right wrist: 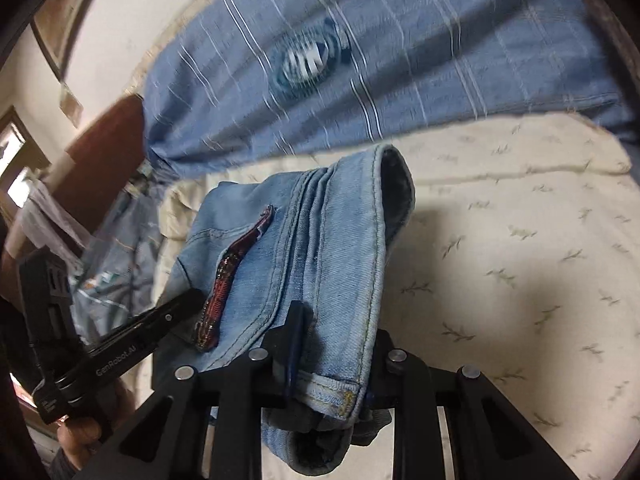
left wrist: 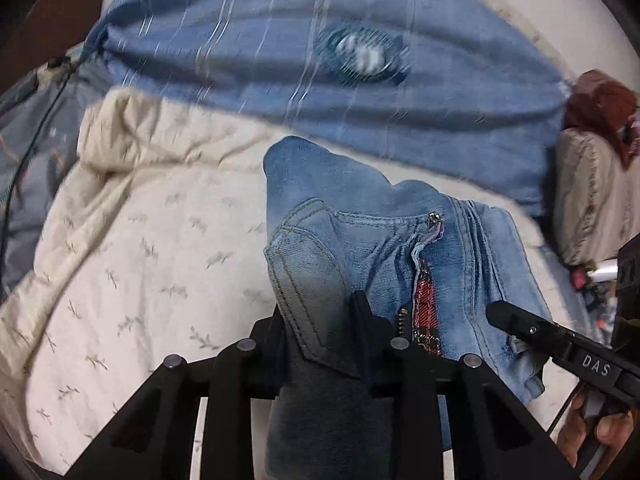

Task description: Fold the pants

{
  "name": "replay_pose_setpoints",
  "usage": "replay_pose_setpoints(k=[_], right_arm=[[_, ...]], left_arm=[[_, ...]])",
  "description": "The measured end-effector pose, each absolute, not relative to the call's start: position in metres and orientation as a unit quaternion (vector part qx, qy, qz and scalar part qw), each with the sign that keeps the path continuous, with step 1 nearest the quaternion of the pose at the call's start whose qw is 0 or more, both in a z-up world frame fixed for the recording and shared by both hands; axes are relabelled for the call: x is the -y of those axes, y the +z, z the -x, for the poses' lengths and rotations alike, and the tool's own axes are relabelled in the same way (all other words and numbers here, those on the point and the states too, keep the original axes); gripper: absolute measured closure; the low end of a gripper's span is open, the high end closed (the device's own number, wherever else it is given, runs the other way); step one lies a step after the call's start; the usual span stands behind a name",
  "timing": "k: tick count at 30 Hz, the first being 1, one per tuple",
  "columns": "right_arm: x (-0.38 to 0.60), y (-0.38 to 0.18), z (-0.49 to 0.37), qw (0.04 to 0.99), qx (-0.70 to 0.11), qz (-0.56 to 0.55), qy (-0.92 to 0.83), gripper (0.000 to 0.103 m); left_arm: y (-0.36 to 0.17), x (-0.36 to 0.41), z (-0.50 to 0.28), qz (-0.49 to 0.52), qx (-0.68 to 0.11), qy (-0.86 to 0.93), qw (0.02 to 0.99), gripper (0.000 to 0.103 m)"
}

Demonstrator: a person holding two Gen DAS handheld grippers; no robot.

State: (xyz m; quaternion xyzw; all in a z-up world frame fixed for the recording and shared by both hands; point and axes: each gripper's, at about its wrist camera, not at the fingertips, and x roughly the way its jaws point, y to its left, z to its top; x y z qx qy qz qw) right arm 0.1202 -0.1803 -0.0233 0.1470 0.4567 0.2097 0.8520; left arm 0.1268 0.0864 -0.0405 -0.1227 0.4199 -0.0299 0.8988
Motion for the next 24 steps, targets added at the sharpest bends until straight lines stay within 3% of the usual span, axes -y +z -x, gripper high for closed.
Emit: replay_pose_setpoints(k=[2,4,5,6,16,20,24], right_arm=[[0.172,-0.046,-0.126,0.844,-0.481,-0.129,0.198,0.073],[0.168,-0.061,-0.123,0.852,-0.483,-0.106,0.174,0.053],[0.167,-0.061,-0.121,0.856,-0.481,-0.097,0.163,0.039],[0.169,-0.058,-0.118,0.860,-0.480,-0.088,0.151,0.035],[0.195,0.012,-0.050,0.908,-0.401,-0.048,0.113,0.021],[0.199,0.002,-0.015,0.921,-0.374,-0.051,0.102,0.019],[0.191,-0.027,-0.008,0.908,-0.400,-0.061,0.106,0.019]], left_arm=[[-0.064,-0.089,-0.133,0.119,-0.443,-0.018,0.889,0.059],[-0.068,-0.092,-0.127,0.116,-0.422,0.000,0.899,0.038],[-0.067,-0.093,-0.125,0.111,-0.422,0.011,0.900,0.033],[-0.065,-0.094,-0.123,0.113,-0.423,0.013,0.899,0.028],[-0.033,-0.100,-0.053,0.069,-0.379,0.044,0.922,0.017],[-0.038,-0.098,-0.036,0.064,-0.370,0.046,0.926,0.016],[-0.041,-0.089,-0.031,0.066,-0.382,0.037,0.921,0.016]])
